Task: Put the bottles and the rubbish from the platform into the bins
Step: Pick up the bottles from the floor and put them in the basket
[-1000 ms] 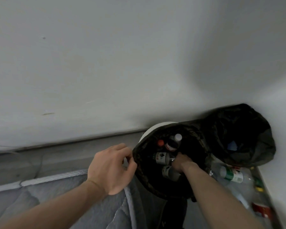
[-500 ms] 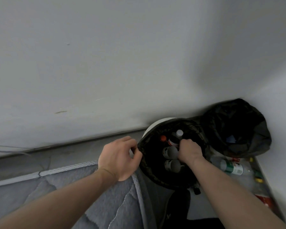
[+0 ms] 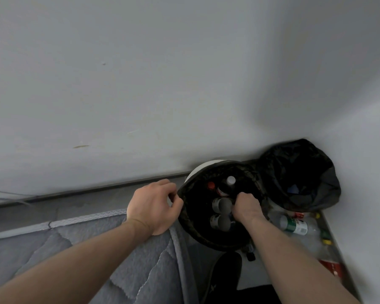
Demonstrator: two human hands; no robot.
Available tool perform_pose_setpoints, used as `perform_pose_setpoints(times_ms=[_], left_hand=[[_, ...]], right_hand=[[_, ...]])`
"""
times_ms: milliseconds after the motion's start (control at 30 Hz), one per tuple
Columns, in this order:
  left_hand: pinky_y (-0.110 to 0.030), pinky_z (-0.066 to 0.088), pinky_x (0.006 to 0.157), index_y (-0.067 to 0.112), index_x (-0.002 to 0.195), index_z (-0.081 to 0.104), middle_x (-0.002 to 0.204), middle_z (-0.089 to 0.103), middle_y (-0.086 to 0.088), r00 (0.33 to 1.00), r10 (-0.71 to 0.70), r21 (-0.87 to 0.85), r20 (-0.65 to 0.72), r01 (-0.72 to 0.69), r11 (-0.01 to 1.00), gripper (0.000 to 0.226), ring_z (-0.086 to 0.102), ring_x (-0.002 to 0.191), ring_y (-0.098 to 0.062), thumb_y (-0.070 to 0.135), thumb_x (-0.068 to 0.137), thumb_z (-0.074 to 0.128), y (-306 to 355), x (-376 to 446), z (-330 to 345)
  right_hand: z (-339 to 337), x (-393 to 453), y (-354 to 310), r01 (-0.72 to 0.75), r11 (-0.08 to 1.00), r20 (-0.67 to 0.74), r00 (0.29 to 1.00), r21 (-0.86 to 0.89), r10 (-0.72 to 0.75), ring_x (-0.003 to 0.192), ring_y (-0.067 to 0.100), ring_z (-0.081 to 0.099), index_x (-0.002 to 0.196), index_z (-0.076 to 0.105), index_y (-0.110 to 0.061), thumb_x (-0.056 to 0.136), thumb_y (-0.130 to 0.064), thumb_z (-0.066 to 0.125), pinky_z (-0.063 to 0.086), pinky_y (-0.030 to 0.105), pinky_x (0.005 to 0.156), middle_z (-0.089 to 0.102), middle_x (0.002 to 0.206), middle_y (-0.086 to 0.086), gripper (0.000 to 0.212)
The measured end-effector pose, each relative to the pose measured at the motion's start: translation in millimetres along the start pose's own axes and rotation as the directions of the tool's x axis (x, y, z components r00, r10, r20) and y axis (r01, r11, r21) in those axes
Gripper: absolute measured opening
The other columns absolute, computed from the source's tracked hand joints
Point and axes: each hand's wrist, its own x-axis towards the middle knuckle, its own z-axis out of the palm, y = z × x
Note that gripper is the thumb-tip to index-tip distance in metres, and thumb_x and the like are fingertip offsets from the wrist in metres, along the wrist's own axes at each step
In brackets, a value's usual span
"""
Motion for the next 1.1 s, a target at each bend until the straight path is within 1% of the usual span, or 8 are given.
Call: perform_pose_setpoints(times_ms=[233,367,433,533,667,800,967,1100], left_hand=[[-0.033,0.047,0.059,0.026,0.069,0.051,0.075,0.056,0.013,1.000,-0.009,-0.012,0.006,0.009,1.000,0.023,0.054,0.064,-0.013,0.045,0.081,0.046,-2.2,0.7,2.3],[-0.033,0.046,0.058,0.026,0.069,0.050,0.075,0.055,0.013,1.000,-0.008,-0.008,0.011,0.008,1.000,0.023,0.053,0.064,-0.014,0.045,0.081,0.045,-2.3,1.1,2.6],[-0.033,0.046,0.058,0.026,0.069,0.050,0.075,0.055,0.013,1.000,-0.009,-0.013,0.016,0.009,1.000,0.024,0.052,0.064,-0.013,0.046,0.081,0.044,-2.0,0.9,2.5],[-0.033,0.046,0.059,0.025,0.069,0.051,0.075,0.055,0.013,1.000,-0.012,-0.011,0.016,0.012,1.000,0.025,0.053,0.064,-0.014,0.046,0.080,0.042,-1.8,0.8,2.4],[-0.032,0.046,0.058,0.025,0.069,0.051,0.075,0.055,0.013,1.000,-0.008,-0.014,0.009,0.009,1.000,0.024,0.053,0.064,-0.013,0.045,0.081,0.044,-2.4,-0.8,2.3],[-0.031,0.044,0.057,0.026,0.069,0.052,0.076,0.056,0.013,1.000,-0.006,-0.013,-0.003,0.006,1.000,0.024,0.052,0.063,-0.013,0.045,0.080,0.043,-1.9,-1.2,2.3],[-0.032,0.044,0.058,0.025,0.070,0.053,0.077,0.056,0.013,0.999,-0.033,-0.013,0.006,0.034,0.999,0.025,0.052,0.064,-0.013,0.046,0.081,0.043,-2.4,-1.0,3.7],[-0.031,0.042,0.059,0.025,0.072,0.055,0.077,0.058,0.012,0.998,-0.057,0.015,0.040,0.056,0.998,0.024,0.052,0.067,-0.015,0.045,0.082,0.046,2.9,1.2,0.2]], right_hand=[[4.3,9.4,6.0,-0.049,0.998,-0.012,0.999,-0.029,0.048,0.112,0.034,0.064,0.115,0.066,-0.005,0.093,-0.010,0.052,0.053,0.037,0.093,0.064,0.122,0.017,0.026],[5.1,10.2,6.9,-0.074,0.997,0.014,0.997,0.039,0.073,0.107,0.034,0.066,0.111,0.066,-0.008,0.091,-0.026,0.060,0.056,0.037,0.089,0.065,0.119,0.016,0.028],[3.7,9.9,5.6,-0.099,0.990,0.048,0.994,0.097,0.095,0.112,0.035,0.063,0.123,0.060,-0.008,0.089,-0.037,0.064,0.053,0.037,0.092,0.060,0.125,0.016,0.045],[5.4,7.7,4.7,-0.152,0.976,0.125,0.983,0.153,0.134,0.126,0.037,0.055,0.145,0.034,-0.009,0.085,-0.044,0.069,0.047,0.039,0.099,0.050,0.139,0.018,0.077],[9.0,1.8,1.7,-0.178,0.982,0.246,0.956,0.057,0.159,0.136,0.036,0.047,0.159,-0.006,-0.017,0.078,-0.029,0.081,0.044,0.041,0.106,0.034,0.152,0.020,0.119],[12.2,2.3,2.4,-0.160,0.986,0.189,0.971,0.051,0.147,0.134,0.037,0.049,0.160,-0.005,-0.019,0.088,-0.017,0.067,0.042,0.041,0.108,0.038,0.151,0.023,0.102],[7.3,-3.5,3.4,-0.136,0.988,0.173,0.977,0.066,0.123,0.133,0.038,0.050,0.159,0.002,-0.018,0.087,-0.017,0.068,0.042,0.041,0.108,0.038,0.150,0.022,0.098],[-19.0,-18.2,3.2,-0.089,0.988,0.135,0.988,0.124,0.073,0.129,0.039,0.051,0.151,0.025,-0.016,0.086,-0.023,0.069,0.045,0.042,0.105,0.040,0.145,0.020,0.079]])
